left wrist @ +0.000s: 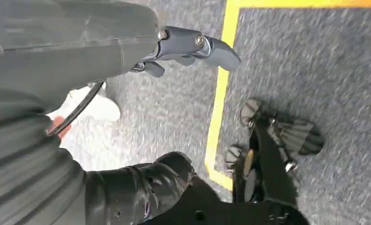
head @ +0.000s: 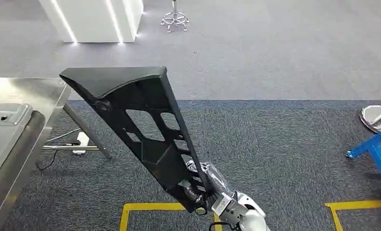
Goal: Take the parts from the cabinet and place them on the table.
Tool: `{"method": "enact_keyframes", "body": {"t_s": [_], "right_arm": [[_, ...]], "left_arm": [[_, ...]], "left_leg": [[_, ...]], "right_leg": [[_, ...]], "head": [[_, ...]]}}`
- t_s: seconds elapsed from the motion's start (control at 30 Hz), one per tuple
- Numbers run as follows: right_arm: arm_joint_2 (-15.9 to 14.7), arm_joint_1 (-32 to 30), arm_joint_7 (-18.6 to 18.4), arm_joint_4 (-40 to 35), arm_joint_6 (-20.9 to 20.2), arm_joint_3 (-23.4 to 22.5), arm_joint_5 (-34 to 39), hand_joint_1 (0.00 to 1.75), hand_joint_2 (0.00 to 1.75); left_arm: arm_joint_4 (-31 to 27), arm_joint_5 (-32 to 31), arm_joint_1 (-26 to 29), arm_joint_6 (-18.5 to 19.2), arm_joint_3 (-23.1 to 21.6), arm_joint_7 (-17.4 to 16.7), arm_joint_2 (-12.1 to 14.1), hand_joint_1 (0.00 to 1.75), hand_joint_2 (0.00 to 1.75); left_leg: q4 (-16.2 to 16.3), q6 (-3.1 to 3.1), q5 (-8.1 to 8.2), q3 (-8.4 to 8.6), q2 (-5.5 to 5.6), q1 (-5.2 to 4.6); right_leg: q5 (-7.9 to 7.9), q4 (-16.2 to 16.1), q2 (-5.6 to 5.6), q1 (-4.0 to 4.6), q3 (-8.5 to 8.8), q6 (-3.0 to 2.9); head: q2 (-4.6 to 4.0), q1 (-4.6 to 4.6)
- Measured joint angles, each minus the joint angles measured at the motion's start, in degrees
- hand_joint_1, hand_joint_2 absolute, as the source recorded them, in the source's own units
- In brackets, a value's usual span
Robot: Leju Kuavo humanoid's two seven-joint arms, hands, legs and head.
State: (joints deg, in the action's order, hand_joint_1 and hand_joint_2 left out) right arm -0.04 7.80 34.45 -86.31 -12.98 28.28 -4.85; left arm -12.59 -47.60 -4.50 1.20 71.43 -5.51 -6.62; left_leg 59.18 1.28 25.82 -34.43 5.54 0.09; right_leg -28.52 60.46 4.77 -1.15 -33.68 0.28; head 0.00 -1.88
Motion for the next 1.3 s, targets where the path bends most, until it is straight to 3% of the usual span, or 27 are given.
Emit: {"method": "enact_keyframes", "body": {"t_s": [0.1, 0.13, 0.17, 0.2, 0.23, 0.3, 0.33, 0.37, 0.43, 0.47, 0.5, 0.63, 0.67, 0.7, 0.73, 0.8, 0.83, 0.87, 0.93, 0.97, 1.0, 1.07, 1.13, 1.17, 1.2, 1.23, 1.3], "right_arm": [[-0.02, -0.05, -0.04, -0.02, -0.04, 0.0, -0.04, 1.73, 1.75], [-0.02, 0.04, -0.04, -0.05, -0.04, 0.0, -0.04, 1.73, 1.75], [0.0, 0.09, -0.04, -0.05, -0.04, 0.0, -0.04, 1.73, 1.75], [0.0, 0.03, -0.02, -0.09, -0.05, 0.0, -0.04, 1.73, 1.75], [-0.02, -0.1, 0.02, -0.18, -0.02, 0.0, -0.02, 1.73, 1.75], [-0.18, -1.0, 0.02, -0.26, 0.11, 0.0, -0.02, 1.73, 1.75], [-0.28, -1.52, 0.04, -0.35, 0.15, 0.0, -0.04, 1.73, 1.75], [-0.46, -1.93, 0.11, -0.39, 0.15, 0.0, -0.04, 1.73, 1.75], [-0.63, -2.53, 0.22, -0.85, 0.15, 0.0, -0.09, 1.73, 1.75], [-0.66, -2.66, 0.28, -1.05, 0.15, 0.0, -0.09, 1.73, 1.75], [-0.68, -2.75, 0.44, -1.31, 0.15, -0.02, -0.09, 1.73, 1.75], [-0.74, -2.93, 0.52, -1.86, 0.07, 0.0, -0.13, 1.73, 1.75], [-0.83, -2.99, 0.5, -2.1, 0.07, 0.0, -0.15, 1.73, 1.75], [-0.87, -3.04, 0.61, -2.32, 0.07, 0.0, -0.18, 1.73, 1.75], [-0.94, -3.2, 0.7, -2.54, 0.09, -0.02, -0.22, 1.73, 1.75], [-1.29, -3.96, 0.7, -2.58, 0.13, -0.28, -0.33, 1.73, 1.75], [-1.4, -4.27, 0.7, -2.58, 0.15, -0.37, -0.37, 1.73, 1.75], [-1.51, -4.49, 0.7, -2.6, 0.15, -0.46, -0.46, 1.73, 1.75], [-1.6, -4.58, 0.72, -2.87, 0.13, -0.68, -0.48, 1.73, 1.75], [-1.62, -4.57, 0.72, -3.15, 0.13, -0.81, -0.48, 1.73, 1.75], [-1.62, -4.49, 0.79, -3.26, 0.13, -0.87, -0.48, 1.73, 1.75], [-1.66, -4.59, 0.81, -3.56, 0.13, -0.9, -0.53, 1.73, 1.75], [-1.66, -4.46, 0.81, -3.76, 0.11, -0.92, -0.57, 1.73, 1.75], [-1.62, -4.41, 0.81, -3.91, 0.09, -0.92, -0.57, 1.73, 1.75], [-1.6, -4.37, 0.83, -4.04, 0.09, -0.92, -0.57, 1.73, 1.75], [-1.6, -4.36, 0.9, -4.18, 0.07, -0.92, -0.57, 1.73, 1.75], [-1.6, -4.47, 0.9, -4.15, 0.07, -0.96, -0.57, 1.73, 1.75]], "left_arm": [[0.0, -0.09, 0.19, -0.02, 0.0, -0.15, 0.02, 0.0, 1.75], [0.0, -0.13, 0.16, -0.02, 0.0, -0.22, 0.02, 0.0, 1.75], [0.0, -0.22, 0.17, -0.02, 0.0, -0.33, 0.15, 0.0, 1.75], [0.0, -0.39, 0.1, -0.02, -0.02, -0.39, 0.15, 0.0, 1.75], [0.0, -0.52, -0.06, -0.02, -0.04, -0.52, 0.15, 0.0, 1.75], [0.02, -0.61, -0.12, -0.13, -0.07, -0.83, 0.07, 0.0, 1.75], [0.02, -0.74, -0.04, -0.24, -0.09, -1.03, -0.02, 0.0, 1.75], [0.02, -0.85, 0.07, -0.44, -0.11, -1.18, -0.02, 0.0, 1.75], [0.02, -1.16, 0.2, -0.63, -0.2, -1.25, -0.04, 0.0, 1.75], [0.0, -1.18, 0.16, -0.66, -0.24, -1.25, -0.04, 0.0, 1.75], [0.0, -1.2, -0.02, -0.66, -0.3, -1.25, -0.04, 0.0, 1.75], [0.0, -1.25, 0.16, -0.63, -0.39, -1.27, -0.02, 0.0, 1.75], [0.02, -1.27, 0.25, -0.59, -0.39, -1.29, -0.07, 0.0, 1.75], [0.02, -1.29, 0.2, -0.55, -0.44, -1.27, -0.07, 0.0, 1.75], [0.02, -1.31, 0.14, -0.48, -0.46, -1.25, -0.04, 0.0, 1.75], [0.0, -1.38, -0.08, -0.35, -0.5, -1.12, -0.04, 0.0, 1.75], [0.0, -1.46, -0.07, -0.35, -0.5, -1.03, -0.04, 0.0, 1.75], [0.02, -1.62, -0.06, -0.28, -0.5, -0.98, -0.04, 0.0, 1.75], [0.02, -1.68, -0.05, -0.13, -0.57, -0.83, -0.07, 0.0, 1.75], [0.02, -1.7, -0.03, -0.04, -0.59, -0.81, -0.09, 0.0, 1.75], [0.02, -1.7, -0.02, 0.11, -0.61, -0.72, -0.09, 0.0, 1.75], [0.02, -1.75, -0.13, 0.28, -0.74, -0.46, -0.07, 0.0, 1.75], [0.0, -1.77, 0.21, 0.28, -0.83, -0.29, -0.07, 0.0, 1.75], [0.0, -1.77, 0.18, 0.28, -0.83, -0.29, 0.07, 0.0, 1.75], [0.0, -1.77, 0.14, 0.31, -0.87, -0.24, 0.04, 0.0, 1.75], [0.0, -1.77, 0.03, 0.31, -0.9, -0.24, 0.04, 0.0, 1.75], [0.0, -1.77, -0.1, 0.31, -0.94, -0.22, 0.02, 0.0, 1.75]], "left_leg": [[-0.53, -1.15, -0.42, -0.41, 1.45, 0.52], [-0.45, -1.47, -0.35, -0.66, 2.01, 0.46], [0.62, -1.57, 0.27, -0.69, -0.56, 0.34], [3.28, -1.88, 1.98, -1.98, -3.08, 0.24], [7.33, -2.16, 4.14, -3.99, -4.29, 0.39], [15.67, -2.57, 7.46, -8.25, -5.03, 0.74], [17.16, -2.71, 7.31, -9.05, -5.19, 0.85], [15.45, -2.76, 5.69, -8.2, -5.24, 0.95], [5.91, -2.45, 0.84, -3.11, -6.06, 0.96], [0.89, -2.11, -0.88, -0.38, -7.81, 0.87], [-0.31, -1.7, 0.04, 0.3, -8.99, 0.05], [-1.25, -0.31, -0.35, 0.35, -6.8, -0.31], [-1.85, 0.1, -0.78, 0.9, -6.37, 0.36], [-2.1, 0.42, -0.85, 1.08, -5.9, 0.38], [-2.1, 0.8, -0.87, 1.03, -5.59, 0.32], [-2.05, 1.02, -0.76, 1.0, -4.32, 0.19], [-2.0, 1.04, -0.74, 1.02, -3.57, 0.15], [-1.88, 1.01, -0.71, 1.07, -2.78, 0.15], [-1.34, 0.7, -0.44, 1.14, -1.18, 0.23], [-0.87, 0.45, -0.18, 1.08, -0.52, 0.29], [-0.44, 0.12, 0.05, 0.75, 0.02, 0.12], [-0.16, -0.44, 0.01, 0.19, 0.92, 0.17], [-0.55, -1.36, -0.15, -0.24, 2.11, 0.46], [-0.09, -1.43, 0.15, -0.1, 0.93, 0.55], [1.38, -1.63, 1.18, -0.65, -2.04, 0.22], [4.88, -1.91, 3.31, -2.37, -3.81, 0.28], [13.96, -2.33, 7.39, -6.98, -4.89, 0.6]], "right_leg": [[0.18, 0.16, -1.77, 0.52, -0.08, -1.02], [0.48, -0.53, -2.45, 0.15, 0.37, -1.49], [0.63, -0.96, -3.28, 0.11, 0.85, -1.84], [0.56, -1.14, -3.92, 0.16, 1.1, -2.22], [0.46, -1.13, -4.67, 0.32, 1.13, -2.37], [0.2, -1.12, -6.39, 0.59, 1.21, -2.64], [0.08, -1.1, -7.16, 0.64, 1.28, -2.64], [-0.07, -1.1, -7.79, 0.66, 1.43, -2.55], [-0.44, -1.1, -8.91, 0.66, 1.94, -2.27], [-0.65, -1.1, -9.38, 0.68, 2.25, -2.07], [-0.89, -1.07, -9.8, 1.1, 2.31, -1.67], [-1.06, -1.55, -11.25, 0.87, 2.99, -0.3], [-1.58, -0.92, -9.59, 0.46, 2.9, 0.08], [-2.9, 1.01, -6.78, 0.41, 1.97, 0.2], [-5.2, 5.02, -5.41, 0.41, -0.11, 0.19], [-8.78, 14.25, -4.83, 0.4, -4.98, 0.31], [-8.74, 16.36, -4.83, 0.4, -6.36, 0.31], [-7.3, 15.69, -4.82, 0.39, -6.39, 0.32], [-1.58, 7.4, -4.39, 0.29, -3.0, 0.17], [1.04, 2.21, -3.07, 0.12, -0.66, 0.1], [0.15, 0.44, -0.19, -0.05, 0.0, 0.02], [0.37, 0.11, -1.23, 0.09, -0.07, -0.18], [0.57, -0.25, -2.38, 0.34, 0.36, -1.07], [0.9, -0.82, -3.18, 0.0, 0.67, -1.59], [0.85, -1.06, -3.73, 0.09, 0.9, -1.86], [0.82, -1.1, -4.5, 0.18, 1.0, -2.12], [0.64, -1.09, -6.2, 0.43, 0.97, -2.34]], "head": [[0.0, 0.02], [0.0, 0.0], [0.0, 0.07], [0.0, 0.24], [0.0, 0.18], [0.0, 0.18], [0.0, 0.24], [0.0, 0.2], [0.0, 0.22], [0.0, 0.22], [0.0, 0.22], [0.0, 0.2], [0.0, 0.13], [0.0, 0.13], [0.0, 0.0], [0.0, 0.02], [0.0, 0.02], [0.0, 0.02], [0.0, 0.02], [0.0, 0.02], [0.0, 0.02], [0.0, 0.05], [0.0, 0.02], [0.0, 0.09], [0.0, 0.18], [0.0, 0.18], [0.0, 0.18]]}}
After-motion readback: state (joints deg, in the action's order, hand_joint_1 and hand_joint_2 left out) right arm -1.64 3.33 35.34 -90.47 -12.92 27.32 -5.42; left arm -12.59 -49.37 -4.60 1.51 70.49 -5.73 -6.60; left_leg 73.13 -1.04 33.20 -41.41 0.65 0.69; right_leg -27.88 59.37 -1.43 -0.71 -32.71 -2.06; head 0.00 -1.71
